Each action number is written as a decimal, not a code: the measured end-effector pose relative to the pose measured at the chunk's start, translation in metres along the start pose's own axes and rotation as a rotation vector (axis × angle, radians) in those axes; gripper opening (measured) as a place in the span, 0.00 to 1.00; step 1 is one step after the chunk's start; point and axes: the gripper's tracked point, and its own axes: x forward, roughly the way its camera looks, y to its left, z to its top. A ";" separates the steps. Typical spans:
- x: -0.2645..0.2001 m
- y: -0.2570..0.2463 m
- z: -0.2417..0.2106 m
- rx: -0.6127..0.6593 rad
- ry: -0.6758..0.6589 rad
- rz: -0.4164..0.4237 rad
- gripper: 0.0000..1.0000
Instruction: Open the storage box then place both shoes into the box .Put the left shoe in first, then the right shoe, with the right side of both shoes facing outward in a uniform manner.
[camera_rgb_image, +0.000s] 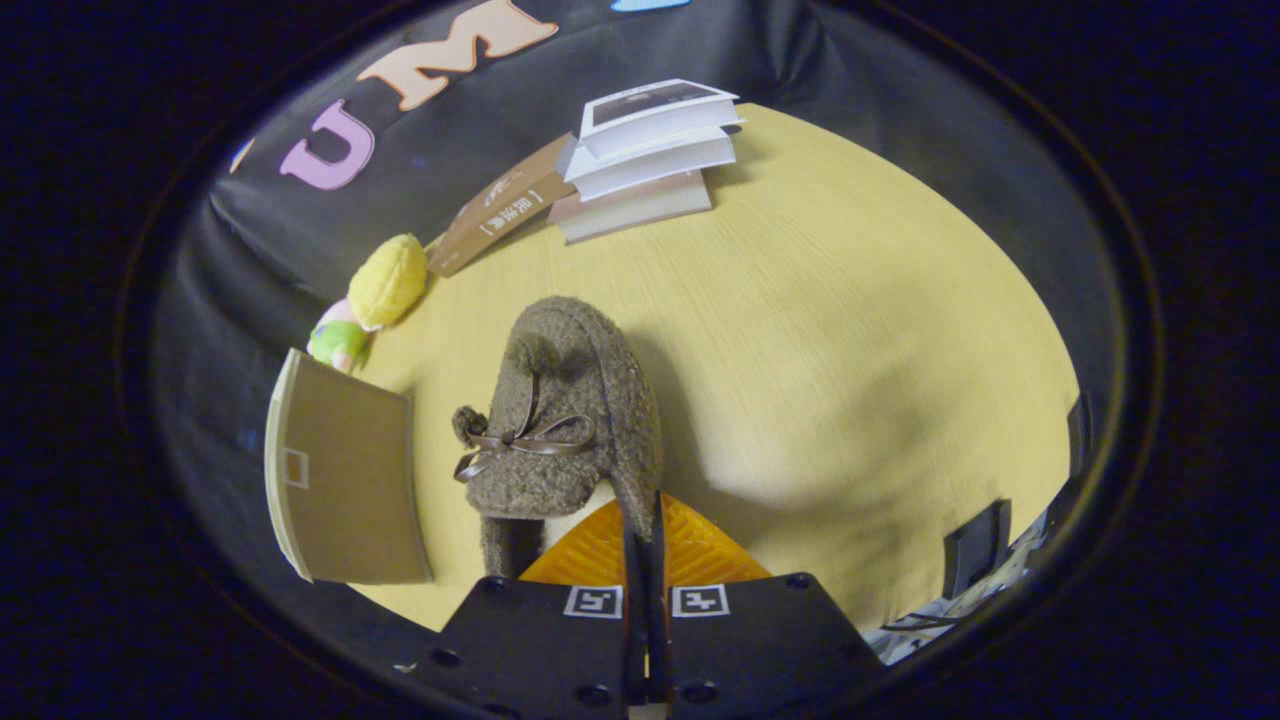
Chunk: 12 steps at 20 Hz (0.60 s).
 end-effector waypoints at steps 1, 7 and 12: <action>-0.006 0.008 0.001 0.007 -0.007 0.002 0.04; -0.032 0.073 0.010 0.019 -0.030 0.066 0.04; -0.052 0.132 0.011 -0.017 -0.059 0.106 0.04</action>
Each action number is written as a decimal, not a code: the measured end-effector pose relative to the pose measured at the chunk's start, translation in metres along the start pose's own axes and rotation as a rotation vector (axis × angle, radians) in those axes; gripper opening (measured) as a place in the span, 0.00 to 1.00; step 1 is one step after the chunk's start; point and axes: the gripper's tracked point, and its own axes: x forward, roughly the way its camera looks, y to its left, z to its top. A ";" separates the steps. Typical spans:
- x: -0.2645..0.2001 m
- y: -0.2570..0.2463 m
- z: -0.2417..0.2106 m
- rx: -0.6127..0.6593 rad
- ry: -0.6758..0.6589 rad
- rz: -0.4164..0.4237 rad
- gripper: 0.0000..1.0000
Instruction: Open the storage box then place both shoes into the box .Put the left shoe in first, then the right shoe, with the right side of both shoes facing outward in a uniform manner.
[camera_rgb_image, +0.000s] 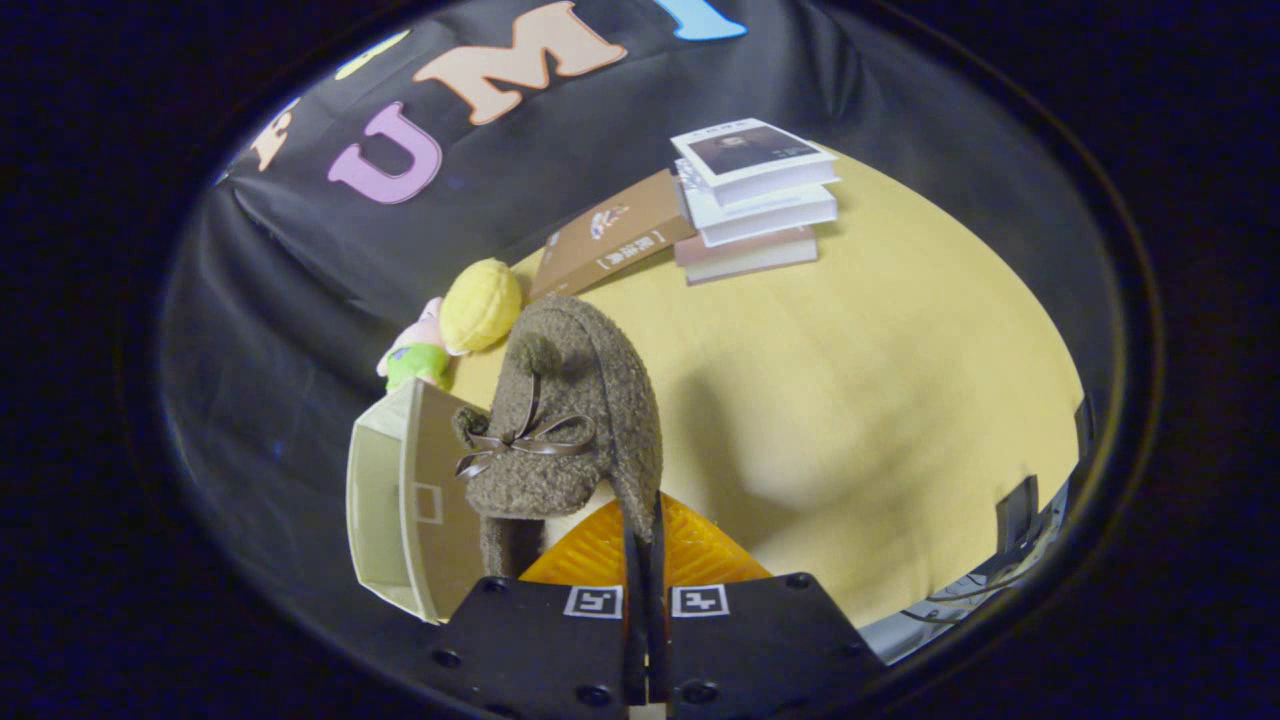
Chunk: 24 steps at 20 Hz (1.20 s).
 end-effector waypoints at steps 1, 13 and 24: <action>-0.002 0.014 0.000 -0.002 -0.002 0.016 0.04; -0.010 0.178 -0.020 -0.093 -0.026 0.172 0.04; 0.040 0.199 -0.076 -0.164 0.019 0.025 0.04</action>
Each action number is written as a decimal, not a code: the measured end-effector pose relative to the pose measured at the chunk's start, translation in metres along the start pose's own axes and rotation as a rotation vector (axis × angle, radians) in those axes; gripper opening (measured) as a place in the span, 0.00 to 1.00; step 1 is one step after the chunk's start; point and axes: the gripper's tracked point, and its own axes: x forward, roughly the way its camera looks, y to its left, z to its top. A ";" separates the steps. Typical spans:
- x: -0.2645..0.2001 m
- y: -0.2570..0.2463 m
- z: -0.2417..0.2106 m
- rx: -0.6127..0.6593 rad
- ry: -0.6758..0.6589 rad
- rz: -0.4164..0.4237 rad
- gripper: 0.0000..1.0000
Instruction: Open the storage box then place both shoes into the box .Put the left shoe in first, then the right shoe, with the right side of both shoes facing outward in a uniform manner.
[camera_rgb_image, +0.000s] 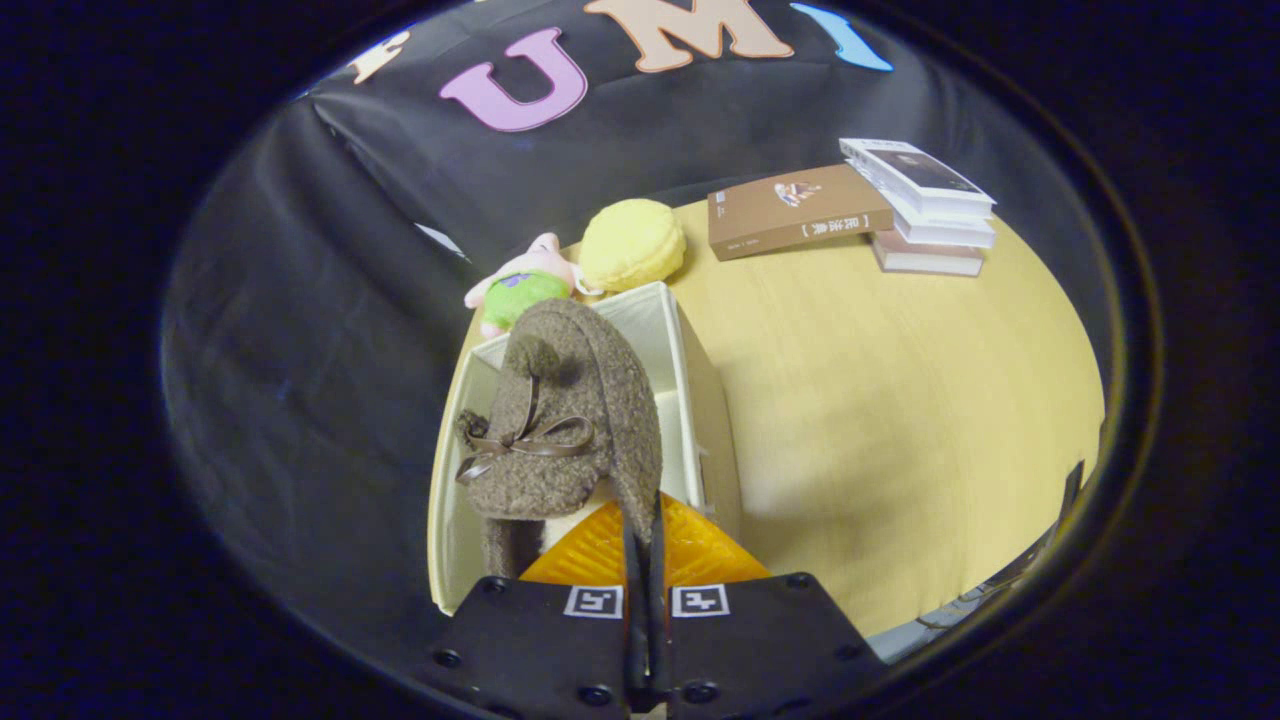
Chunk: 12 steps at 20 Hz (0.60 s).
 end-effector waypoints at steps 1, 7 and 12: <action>-0.001 0.001 -0.001 -0.001 -0.006 -0.006 0.06; -0.006 0.005 0.002 -0.033 -0.036 -0.014 0.22; -0.017 0.022 0.009 -0.074 -0.070 0.077 0.47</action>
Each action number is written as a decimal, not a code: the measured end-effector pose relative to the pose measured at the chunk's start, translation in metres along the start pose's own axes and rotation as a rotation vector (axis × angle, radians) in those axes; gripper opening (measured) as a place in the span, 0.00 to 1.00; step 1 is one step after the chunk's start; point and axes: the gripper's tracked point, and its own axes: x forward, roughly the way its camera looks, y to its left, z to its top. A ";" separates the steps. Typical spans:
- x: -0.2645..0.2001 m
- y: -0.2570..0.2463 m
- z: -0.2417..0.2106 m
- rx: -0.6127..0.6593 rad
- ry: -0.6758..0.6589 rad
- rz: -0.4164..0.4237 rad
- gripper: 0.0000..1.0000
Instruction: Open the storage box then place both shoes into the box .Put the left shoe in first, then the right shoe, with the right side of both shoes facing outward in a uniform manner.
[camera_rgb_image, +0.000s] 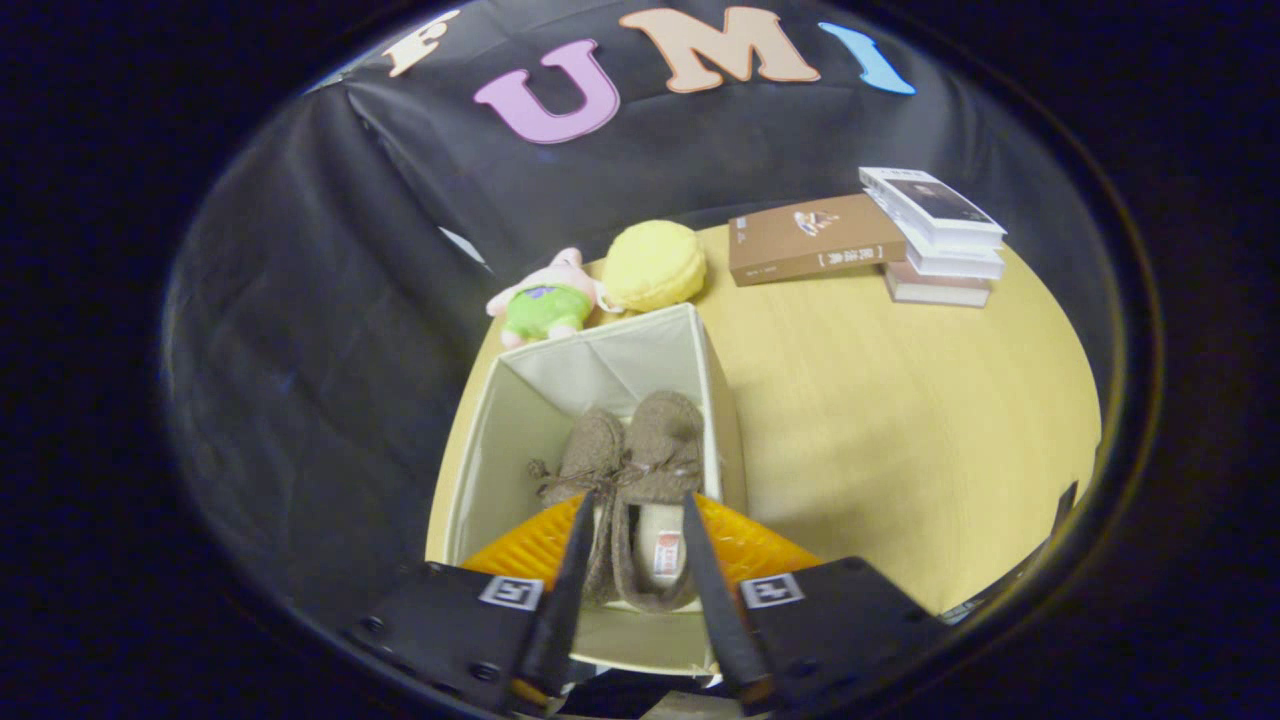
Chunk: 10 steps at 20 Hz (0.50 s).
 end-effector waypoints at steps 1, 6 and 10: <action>-0.005 0.010 -0.002 -0.013 0.005 0.045 0.54; -0.037 0.021 0.023 -0.161 -0.132 0.123 0.93; -0.086 -0.001 0.064 -0.265 -0.338 0.125 1.00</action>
